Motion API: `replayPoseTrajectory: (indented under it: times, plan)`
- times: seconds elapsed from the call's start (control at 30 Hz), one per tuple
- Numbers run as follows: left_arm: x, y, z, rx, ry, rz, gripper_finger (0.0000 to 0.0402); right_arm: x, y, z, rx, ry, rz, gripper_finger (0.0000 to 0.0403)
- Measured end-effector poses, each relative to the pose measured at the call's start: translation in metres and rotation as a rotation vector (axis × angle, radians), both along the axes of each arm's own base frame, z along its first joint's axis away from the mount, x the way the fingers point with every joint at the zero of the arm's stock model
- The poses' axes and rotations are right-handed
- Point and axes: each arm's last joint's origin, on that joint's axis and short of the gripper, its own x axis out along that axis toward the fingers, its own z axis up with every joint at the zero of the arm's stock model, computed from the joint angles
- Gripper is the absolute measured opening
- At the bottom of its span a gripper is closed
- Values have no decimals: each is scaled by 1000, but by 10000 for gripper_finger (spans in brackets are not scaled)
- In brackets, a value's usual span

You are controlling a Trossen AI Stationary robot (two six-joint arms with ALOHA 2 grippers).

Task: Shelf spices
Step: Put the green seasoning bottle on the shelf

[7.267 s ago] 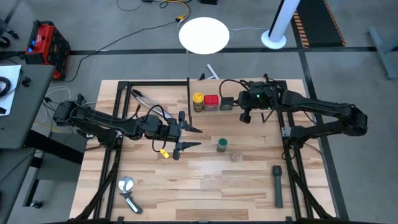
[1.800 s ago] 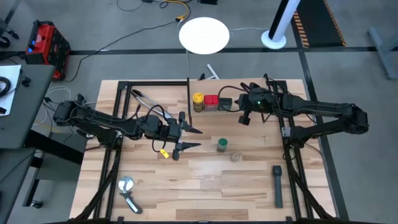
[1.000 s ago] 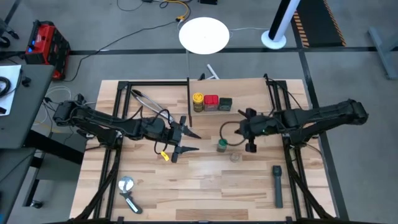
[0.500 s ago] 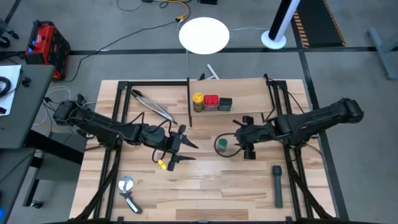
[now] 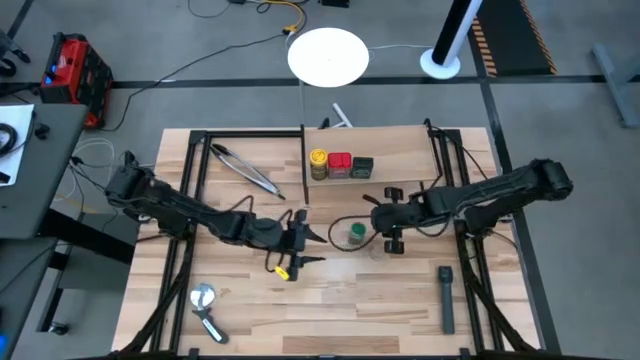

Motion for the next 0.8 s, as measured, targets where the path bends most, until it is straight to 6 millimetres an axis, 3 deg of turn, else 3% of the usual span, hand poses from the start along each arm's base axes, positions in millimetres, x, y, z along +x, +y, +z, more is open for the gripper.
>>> replayPoseTrajectory:
  times: [0.17,0.5,0.8]
  plan:
    - [13,3,-21,35,-9,135,201,10,5,-19,-35,77,65,12]
    - [31,7,-66,69,42,202,201,27,14,-32,-40,22,89,6]
    - [34,18,-77,67,72,263,201,37,21,-26,-26,-109,115,7]
